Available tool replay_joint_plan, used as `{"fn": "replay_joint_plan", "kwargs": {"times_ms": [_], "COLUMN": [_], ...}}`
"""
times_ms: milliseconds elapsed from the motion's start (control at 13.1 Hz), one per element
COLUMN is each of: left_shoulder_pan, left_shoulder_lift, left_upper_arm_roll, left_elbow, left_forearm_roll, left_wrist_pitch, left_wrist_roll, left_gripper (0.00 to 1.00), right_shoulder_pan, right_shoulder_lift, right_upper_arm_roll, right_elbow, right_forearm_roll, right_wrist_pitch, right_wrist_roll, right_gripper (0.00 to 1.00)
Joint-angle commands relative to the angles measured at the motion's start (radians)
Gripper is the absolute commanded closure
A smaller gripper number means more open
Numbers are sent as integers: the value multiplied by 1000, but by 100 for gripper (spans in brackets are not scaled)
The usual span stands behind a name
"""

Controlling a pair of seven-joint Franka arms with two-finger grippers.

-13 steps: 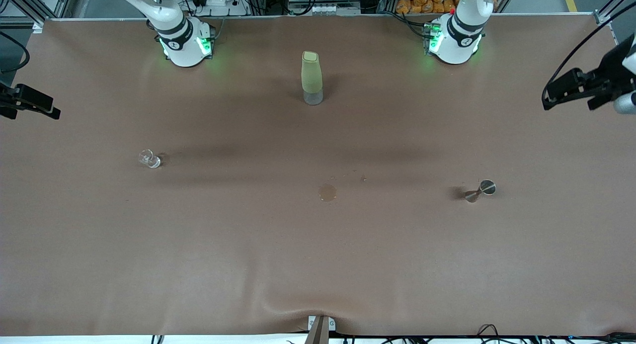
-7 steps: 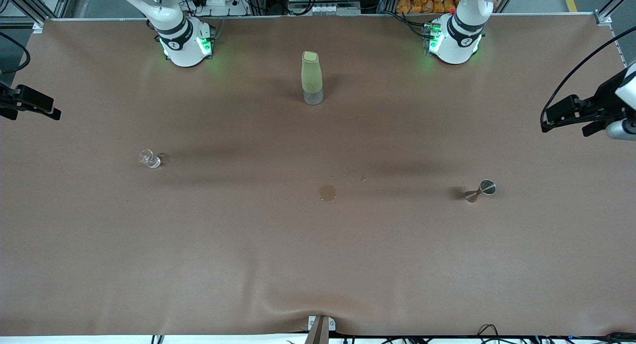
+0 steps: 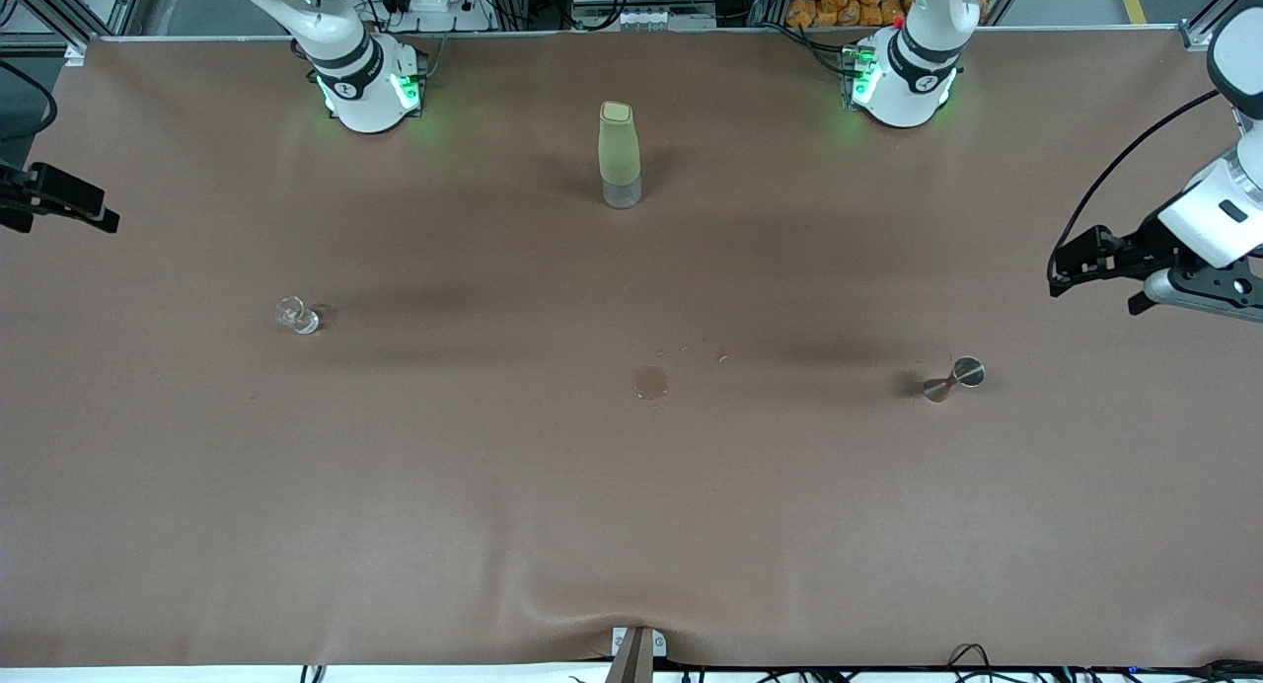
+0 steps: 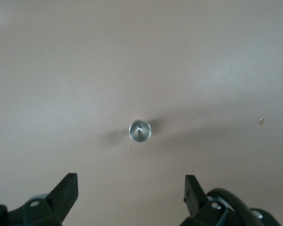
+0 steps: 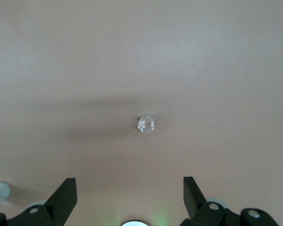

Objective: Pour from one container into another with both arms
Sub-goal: 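Reach the left gripper down to the metal jigger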

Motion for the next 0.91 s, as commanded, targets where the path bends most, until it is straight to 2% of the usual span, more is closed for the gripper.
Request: {"fn": "replay_joint_plan", "kwargs": {"times_ms": [0, 229, 457, 686, 838], "left_shoulder_pan": [99, 184, 242, 298, 322], "left_shoulder_lift": [1, 73, 159, 249, 317], "left_upper_arm_roll": [0, 0, 0, 0, 0], "left_elbow": [-55, -101, -110, -107, -100], "left_forearm_roll": [-168, -400, -489, -570, -638], "left_wrist_pitch": [45, 45, 42, 30, 30], "left_wrist_roll": [286, 665, 926, 1162, 1332], "left_gripper": [0, 0, 0, 0, 0], "right_shoulder_pan": [-45, -56, -33, -25, -24], "right_shoulder_lift": [-39, -68, -105, -104, -104], "right_upper_arm_roll": [9, -27, -92, -159, -193], "right_elbow": [5, -15, -61, -98, -121], "right_forearm_roll": [-6, -6, -6, -9, -9], "right_wrist_pitch": [-39, -59, -42, -30, -5], "right_wrist_roll": [-76, -182, -228, -514, -784], "right_gripper": [0, 0, 0, 0, 0]}}
